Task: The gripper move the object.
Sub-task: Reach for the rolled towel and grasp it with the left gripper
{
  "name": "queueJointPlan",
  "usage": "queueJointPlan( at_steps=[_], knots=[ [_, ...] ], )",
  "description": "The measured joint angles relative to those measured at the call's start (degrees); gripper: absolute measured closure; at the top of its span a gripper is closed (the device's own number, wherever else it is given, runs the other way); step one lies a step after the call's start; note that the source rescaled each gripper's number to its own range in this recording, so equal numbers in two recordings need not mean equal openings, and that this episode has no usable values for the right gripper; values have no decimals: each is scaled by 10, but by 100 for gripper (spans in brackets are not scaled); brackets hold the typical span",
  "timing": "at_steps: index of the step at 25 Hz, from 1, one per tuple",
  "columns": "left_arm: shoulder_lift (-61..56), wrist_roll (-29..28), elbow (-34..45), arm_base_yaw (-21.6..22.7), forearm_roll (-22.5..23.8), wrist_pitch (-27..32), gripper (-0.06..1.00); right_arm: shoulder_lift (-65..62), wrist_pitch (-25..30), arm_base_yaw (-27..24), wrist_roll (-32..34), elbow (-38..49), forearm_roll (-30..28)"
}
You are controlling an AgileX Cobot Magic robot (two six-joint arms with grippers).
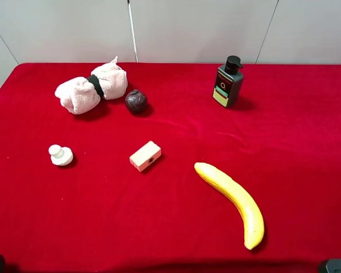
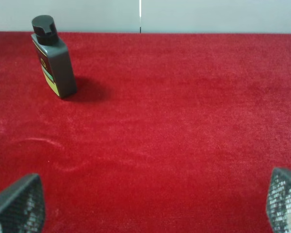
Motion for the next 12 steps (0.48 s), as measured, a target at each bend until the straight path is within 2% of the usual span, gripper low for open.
queueJointPlan(
  at_steps=[12],
  knots=[
    [0,0,0,0,0,0,1,0,-1,0,0,0,0]
  ],
)
